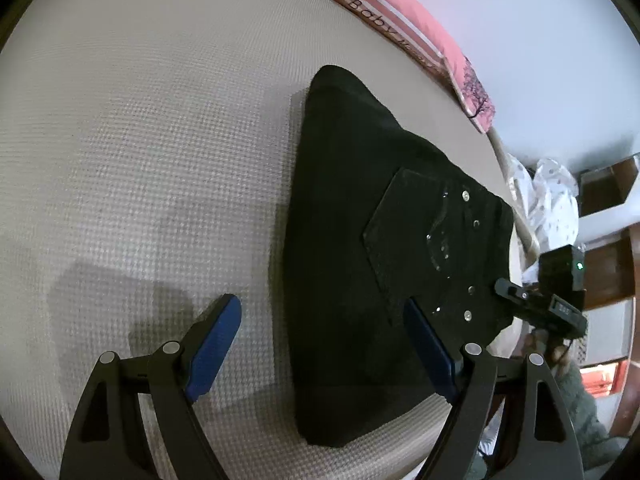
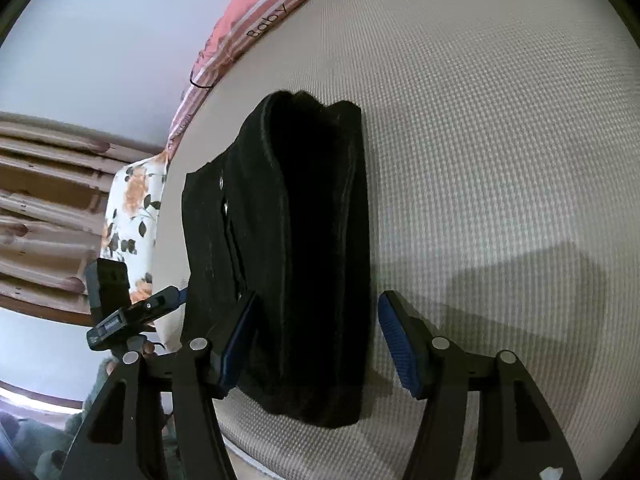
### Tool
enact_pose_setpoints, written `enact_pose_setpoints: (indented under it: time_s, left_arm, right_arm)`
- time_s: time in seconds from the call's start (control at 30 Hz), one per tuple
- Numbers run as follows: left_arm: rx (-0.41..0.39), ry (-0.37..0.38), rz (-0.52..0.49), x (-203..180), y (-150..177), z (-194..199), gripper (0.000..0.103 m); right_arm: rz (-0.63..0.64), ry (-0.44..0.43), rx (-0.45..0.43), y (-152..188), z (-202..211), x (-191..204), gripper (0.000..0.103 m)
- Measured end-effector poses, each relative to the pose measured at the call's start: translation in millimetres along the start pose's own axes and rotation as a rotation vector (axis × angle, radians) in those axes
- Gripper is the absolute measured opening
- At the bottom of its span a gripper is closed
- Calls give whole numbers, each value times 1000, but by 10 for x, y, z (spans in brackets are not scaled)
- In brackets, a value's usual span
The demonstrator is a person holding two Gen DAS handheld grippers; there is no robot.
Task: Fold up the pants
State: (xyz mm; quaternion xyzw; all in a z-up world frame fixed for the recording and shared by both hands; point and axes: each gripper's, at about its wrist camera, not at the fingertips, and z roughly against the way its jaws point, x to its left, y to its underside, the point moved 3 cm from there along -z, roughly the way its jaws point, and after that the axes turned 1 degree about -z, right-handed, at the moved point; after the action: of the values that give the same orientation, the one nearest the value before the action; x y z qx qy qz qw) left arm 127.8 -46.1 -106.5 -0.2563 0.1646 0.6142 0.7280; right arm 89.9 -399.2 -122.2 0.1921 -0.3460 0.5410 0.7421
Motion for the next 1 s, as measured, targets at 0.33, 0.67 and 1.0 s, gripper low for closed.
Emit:
enact_pose_setpoints:
  time_s: [0.33, 0.67, 1.0]
  left_arm:
    - [7, 51, -76, -213, -396, -238, 83]
    - [-22, 10, -62, -185, -464, -150, 30]
    - [-55, 5, -70, -224, -701, 183, 20]
  right_arm:
    - [26, -98, -3, -265, -252, 111, 54]
    - [-2, -84, -51, -274, -243, 356, 32]
    - [13, -87, -53, -561, -340, 853, 29]
